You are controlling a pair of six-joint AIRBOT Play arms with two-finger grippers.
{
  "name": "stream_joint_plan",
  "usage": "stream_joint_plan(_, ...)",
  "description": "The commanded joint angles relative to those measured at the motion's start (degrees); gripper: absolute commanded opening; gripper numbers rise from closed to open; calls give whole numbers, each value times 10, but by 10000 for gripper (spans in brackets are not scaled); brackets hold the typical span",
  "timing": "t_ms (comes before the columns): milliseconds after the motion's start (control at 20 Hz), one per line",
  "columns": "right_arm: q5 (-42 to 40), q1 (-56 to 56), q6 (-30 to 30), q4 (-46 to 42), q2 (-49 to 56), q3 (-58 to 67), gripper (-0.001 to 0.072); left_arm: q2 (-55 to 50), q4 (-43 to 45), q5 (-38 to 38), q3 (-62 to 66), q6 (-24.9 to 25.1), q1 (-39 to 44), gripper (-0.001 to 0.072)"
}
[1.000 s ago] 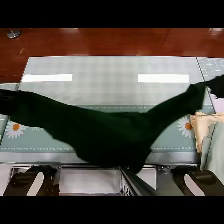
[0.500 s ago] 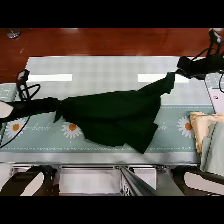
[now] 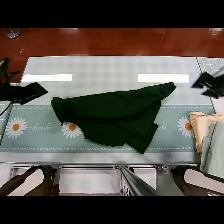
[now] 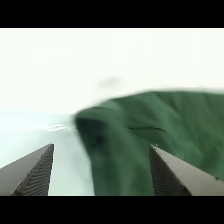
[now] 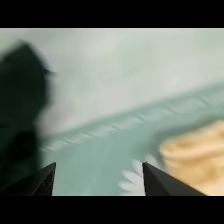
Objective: Fold the shirts.
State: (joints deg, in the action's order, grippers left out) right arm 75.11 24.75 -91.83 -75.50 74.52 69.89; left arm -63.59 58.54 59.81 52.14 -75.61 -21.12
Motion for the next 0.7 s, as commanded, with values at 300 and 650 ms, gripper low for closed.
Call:
stream_joint_plan(300, -120, 0, 114, 192, -117, -322, 614, -136, -310, 61, -91, 213, 3, 575)
stream_joint_plan(650, -175, -121, 85, 226, -1, -282, 614, -155, -331, 54, -39, 225, 54, 20)
